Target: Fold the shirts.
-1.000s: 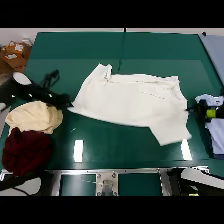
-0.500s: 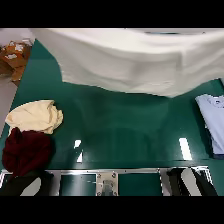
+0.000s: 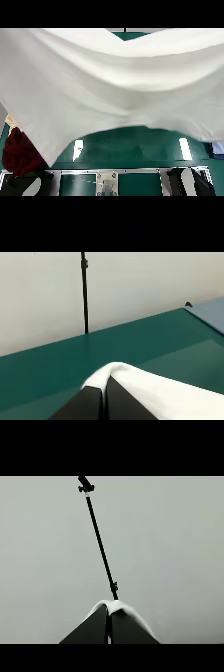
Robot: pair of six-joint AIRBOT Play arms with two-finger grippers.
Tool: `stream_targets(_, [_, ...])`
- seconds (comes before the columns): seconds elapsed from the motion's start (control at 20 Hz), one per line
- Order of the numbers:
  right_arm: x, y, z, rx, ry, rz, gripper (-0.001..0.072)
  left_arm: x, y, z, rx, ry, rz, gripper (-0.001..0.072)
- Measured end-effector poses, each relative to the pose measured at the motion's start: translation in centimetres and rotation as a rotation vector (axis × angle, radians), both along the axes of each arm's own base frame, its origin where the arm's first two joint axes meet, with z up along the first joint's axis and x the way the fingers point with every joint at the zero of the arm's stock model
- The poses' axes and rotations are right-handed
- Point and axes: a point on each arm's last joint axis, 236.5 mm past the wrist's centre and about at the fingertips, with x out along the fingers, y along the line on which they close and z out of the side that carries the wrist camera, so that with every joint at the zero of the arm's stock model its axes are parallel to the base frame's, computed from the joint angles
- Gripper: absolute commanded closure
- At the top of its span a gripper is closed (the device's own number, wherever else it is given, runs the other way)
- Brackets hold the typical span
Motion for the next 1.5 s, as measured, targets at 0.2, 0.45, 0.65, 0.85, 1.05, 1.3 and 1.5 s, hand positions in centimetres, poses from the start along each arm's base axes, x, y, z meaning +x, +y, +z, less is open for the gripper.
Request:
stream_targets(0.2, [7.9, -3.2, -8.0, 0.115, 0.188, 0.102, 0.0697, 9.3, -0.1, -9.5, -0.011, 0.263, -0.018, 0.0686])
stream_targets(0.45, [20.1, -6.1, -25.8, 0.216, 0.533, 0.128, 0.0697, 20.2, -3.1, -27.9, -0.026, 0.665, -0.097, 0.0686])
stream_targets(0.65, [26.9, -7.1, -39.9, 0.275, 0.766, 0.128, 0.0697, 25.6, -4.1, -39.7, -0.081, 0.844, -0.051, 0.0686])
stream_targets(0.85, [31.6, -8.2, -47.4, 0.322, 0.858, 0.127, 0.0697, 30.0, -3.6, -43.7, -0.153, 0.821, 0.038, 0.0688])
stream_targets(1.05, [34.9, -8.9, -49.2, 0.33, 0.86, 0.139, 0.0697, 32.9, -2.1, -44.4, -0.207, 0.777, 0.103, 0.0687])
stream_targets(1.3, [33.6, -10.3, -51.0, 0.311, 0.958, 0.19, 0.0699, 31.3, -1.6, -46.4, -0.164, 0.878, 0.079, 0.0687])
stream_targets(1.5, [29.0, -11.0, -55.2, 0.255, 1.173, 0.241, 0.07, 27.2, -2.0, -49.7, -0.08, 1.059, 0.026, 0.0687])
